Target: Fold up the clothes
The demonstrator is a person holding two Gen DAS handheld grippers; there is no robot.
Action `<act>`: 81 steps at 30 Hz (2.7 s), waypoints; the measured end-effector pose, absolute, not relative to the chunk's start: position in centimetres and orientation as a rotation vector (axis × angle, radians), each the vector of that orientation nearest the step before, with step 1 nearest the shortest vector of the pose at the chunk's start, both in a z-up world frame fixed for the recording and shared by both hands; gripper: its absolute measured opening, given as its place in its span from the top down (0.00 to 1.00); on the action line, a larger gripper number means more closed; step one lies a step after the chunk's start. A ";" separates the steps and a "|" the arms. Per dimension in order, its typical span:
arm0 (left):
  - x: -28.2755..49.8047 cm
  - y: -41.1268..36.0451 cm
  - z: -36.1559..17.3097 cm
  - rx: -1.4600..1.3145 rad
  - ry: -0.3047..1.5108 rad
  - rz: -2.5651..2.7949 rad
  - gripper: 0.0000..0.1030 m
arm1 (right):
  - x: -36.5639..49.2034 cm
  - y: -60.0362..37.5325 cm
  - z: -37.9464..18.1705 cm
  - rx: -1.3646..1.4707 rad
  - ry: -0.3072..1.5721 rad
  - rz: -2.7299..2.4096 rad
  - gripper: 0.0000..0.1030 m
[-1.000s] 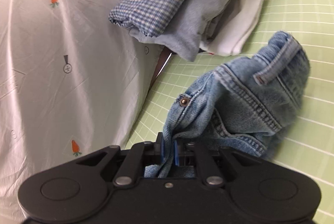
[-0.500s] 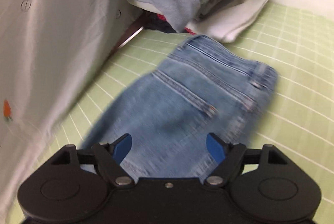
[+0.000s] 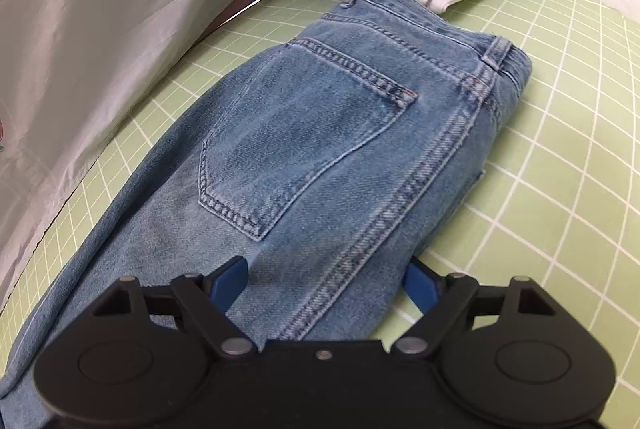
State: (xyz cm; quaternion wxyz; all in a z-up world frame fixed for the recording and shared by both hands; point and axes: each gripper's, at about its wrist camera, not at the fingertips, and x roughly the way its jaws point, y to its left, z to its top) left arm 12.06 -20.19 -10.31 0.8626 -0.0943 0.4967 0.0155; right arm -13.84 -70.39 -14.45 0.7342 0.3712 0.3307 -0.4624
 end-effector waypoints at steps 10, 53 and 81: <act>11.4 -20.6 -10.6 -0.129 1.041 0.046 0.33 | -15.8 -70.8 -13.5 0.788 0.698 -0.941 0.90; 1.9 -4.3 -8.9 -0.422 0.996 0.170 0.96 | -22.1 -60.9 -10.6 0.558 0.854 -0.796 0.48; -0.1 -8.3 -5.7 0.022 0.974 -0.191 0.50 | -20.7 -49.4 -11.5 0.514 0.828 -0.694 0.28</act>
